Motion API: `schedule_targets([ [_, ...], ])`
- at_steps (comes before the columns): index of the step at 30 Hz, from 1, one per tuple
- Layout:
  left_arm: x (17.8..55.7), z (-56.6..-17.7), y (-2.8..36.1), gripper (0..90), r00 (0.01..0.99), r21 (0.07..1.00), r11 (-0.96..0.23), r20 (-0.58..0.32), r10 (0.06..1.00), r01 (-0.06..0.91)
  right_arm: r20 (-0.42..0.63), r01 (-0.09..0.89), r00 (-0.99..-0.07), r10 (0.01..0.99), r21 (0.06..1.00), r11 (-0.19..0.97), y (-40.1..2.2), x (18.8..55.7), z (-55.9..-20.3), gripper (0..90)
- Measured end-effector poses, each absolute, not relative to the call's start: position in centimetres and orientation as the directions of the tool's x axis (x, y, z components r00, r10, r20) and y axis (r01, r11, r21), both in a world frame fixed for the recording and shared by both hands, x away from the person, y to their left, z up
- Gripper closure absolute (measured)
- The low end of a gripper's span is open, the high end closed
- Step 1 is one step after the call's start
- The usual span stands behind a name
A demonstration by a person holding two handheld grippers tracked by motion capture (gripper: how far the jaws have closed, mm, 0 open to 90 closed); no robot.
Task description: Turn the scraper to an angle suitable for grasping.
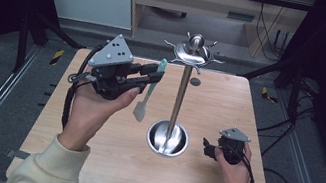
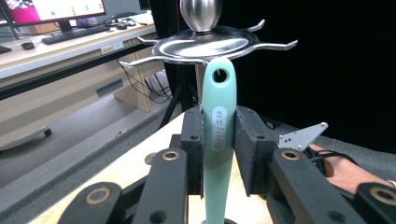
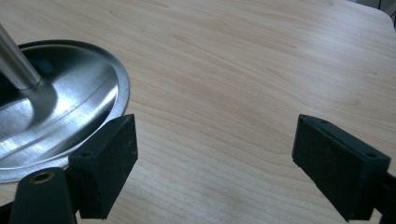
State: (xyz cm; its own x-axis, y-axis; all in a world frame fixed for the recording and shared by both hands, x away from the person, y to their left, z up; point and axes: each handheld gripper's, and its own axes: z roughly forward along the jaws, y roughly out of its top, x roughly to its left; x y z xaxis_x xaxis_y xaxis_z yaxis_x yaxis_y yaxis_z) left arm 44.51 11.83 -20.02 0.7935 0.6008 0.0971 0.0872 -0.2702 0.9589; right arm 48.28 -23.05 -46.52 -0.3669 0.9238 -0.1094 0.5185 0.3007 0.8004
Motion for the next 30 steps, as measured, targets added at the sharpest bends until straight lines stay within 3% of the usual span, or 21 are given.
schedule_targets([
  [30,45.53,-20.02,11.12,74.3,0.803,0.957,-0.270,0.077,0.591,0.107,-0.103,0.523,-0.366,0.925,0.800,0.296,-23.10,48.31,-46.53,14.3],
])
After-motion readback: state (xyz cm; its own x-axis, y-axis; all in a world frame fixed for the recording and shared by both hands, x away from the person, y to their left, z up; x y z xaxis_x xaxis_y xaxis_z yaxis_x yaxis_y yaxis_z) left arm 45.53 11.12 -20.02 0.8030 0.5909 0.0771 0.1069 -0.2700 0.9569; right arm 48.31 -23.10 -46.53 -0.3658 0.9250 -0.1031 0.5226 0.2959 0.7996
